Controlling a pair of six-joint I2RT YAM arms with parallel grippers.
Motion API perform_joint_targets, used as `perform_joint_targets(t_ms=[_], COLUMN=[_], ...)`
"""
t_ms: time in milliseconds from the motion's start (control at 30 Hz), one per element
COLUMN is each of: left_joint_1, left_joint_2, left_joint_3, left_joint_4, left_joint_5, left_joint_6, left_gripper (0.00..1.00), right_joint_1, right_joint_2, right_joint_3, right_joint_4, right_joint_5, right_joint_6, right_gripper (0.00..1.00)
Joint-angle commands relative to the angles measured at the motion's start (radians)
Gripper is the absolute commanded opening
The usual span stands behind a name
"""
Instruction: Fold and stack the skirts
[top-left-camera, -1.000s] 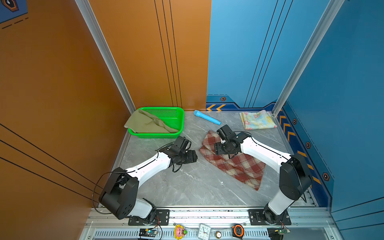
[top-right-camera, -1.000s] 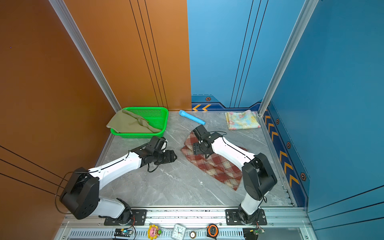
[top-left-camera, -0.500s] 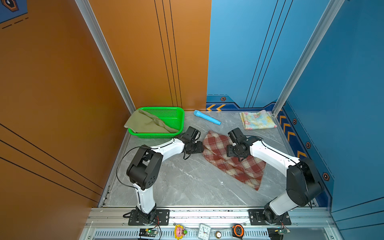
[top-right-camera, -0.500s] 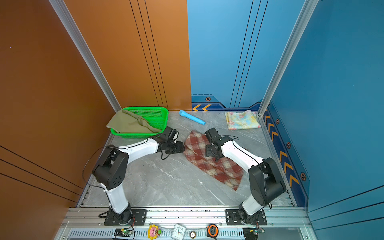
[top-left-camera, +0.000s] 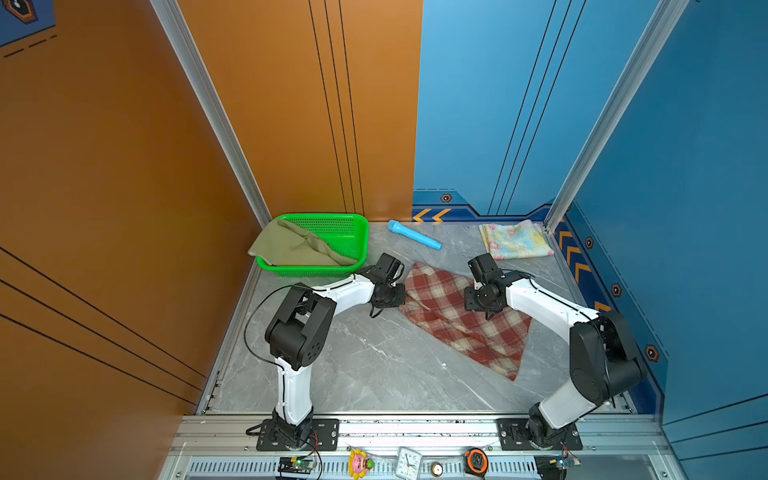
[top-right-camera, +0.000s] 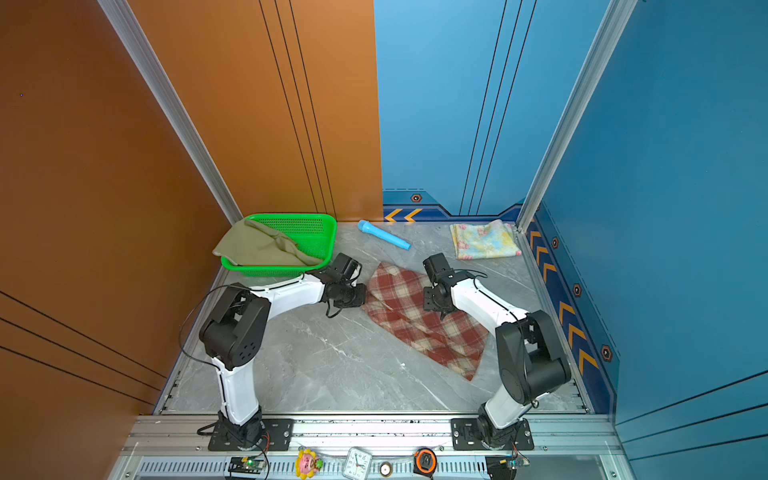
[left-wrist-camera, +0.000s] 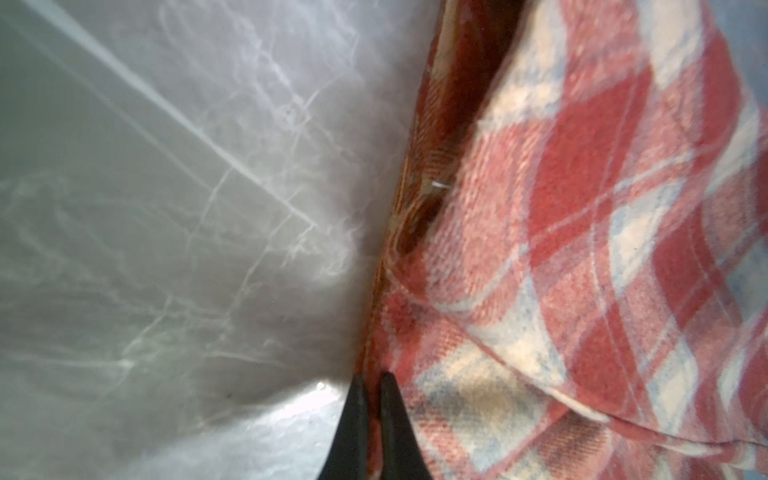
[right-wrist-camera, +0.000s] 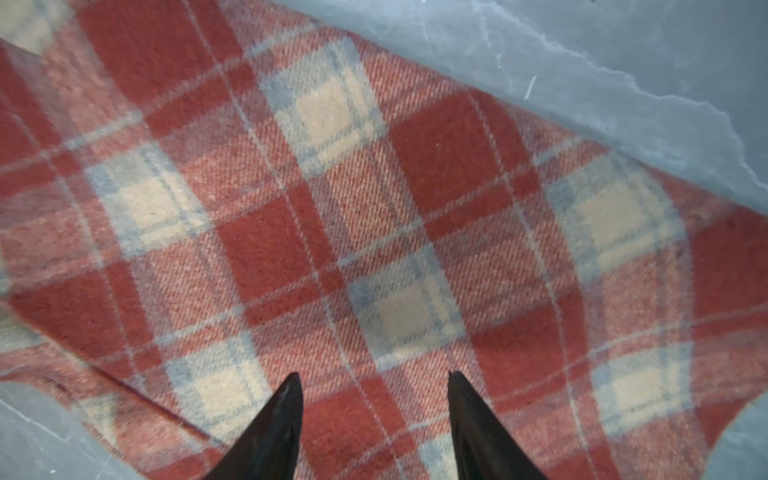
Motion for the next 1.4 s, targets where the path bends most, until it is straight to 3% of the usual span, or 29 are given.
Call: perform_joint_targets(t_ms=[0, 167, 433, 500, 533, 633, 700, 767, 900, 1033, 1367], left_joint_1=[0.014, 0.007, -0.034, -0.021, -0.013, -0.002, 0.005, 0.016, 0.047, 0.076, 0.087], left_joint_2=[-0.089, -0.181, -0.315, -0.335, -0.35, -0.41, -0.458, -0.511, -0.558, -0.504, -0.295], left_joint_3=[-0.079, -0.217, -0.379, -0.403, -0.418, -0.444, -0.448, -0.447, -0.397, -0.317, -0.211], left_joint_4=[-0.05, -0.038, -0.049, -0.07, -0.072, -0.078, -0.086, -0.092, -0.104, -0.102, -0.058], left_joint_5=[-0.059, -0.096, -0.156, -0.17, -0.162, -0.161, -0.161, -0.159, -0.14, -0.1, -0.046], left_joint_6=[-0.023, -0.084, -0.152, -0.15, -0.148, -0.146, -0.142, -0.138, -0.129, -0.109, -0.071], left_gripper=[0.0, 0.0, 0.0, 0.06, 0.17, 0.44, 0.57, 0.62, 0.63, 0.63, 0.58], right_joint_1=[0.011, 0.064, 0.121, 0.121, 0.118, 0.1, 0.077, 0.046, -0.035, -0.138, -0.282], right_joint_2=[0.075, 0.203, 0.395, 0.401, 0.393, 0.315, 0.224, 0.122, -0.085, -0.236, -0.35], right_joint_3=[0.053, 0.158, 0.387, 0.427, 0.439, 0.413, 0.347, 0.262, 0.073, -0.083, -0.27], right_joint_4=[0.062, 0.078, 0.084, 0.078, 0.073, 0.068, 0.069, 0.069, 0.053, 0.015, -0.029], right_joint_5=[-0.04, -0.018, -0.081, -0.095, -0.099, -0.107, -0.106, -0.102, -0.083, -0.093, -0.17], right_joint_6=[-0.065, -0.101, -0.107, -0.103, -0.1, -0.079, -0.053, -0.017, 0.073, 0.147, 0.193], right_gripper=[0.56, 0.56, 0.55, 0.55, 0.56, 0.57, 0.57, 0.58, 0.59, 0.59, 0.55])
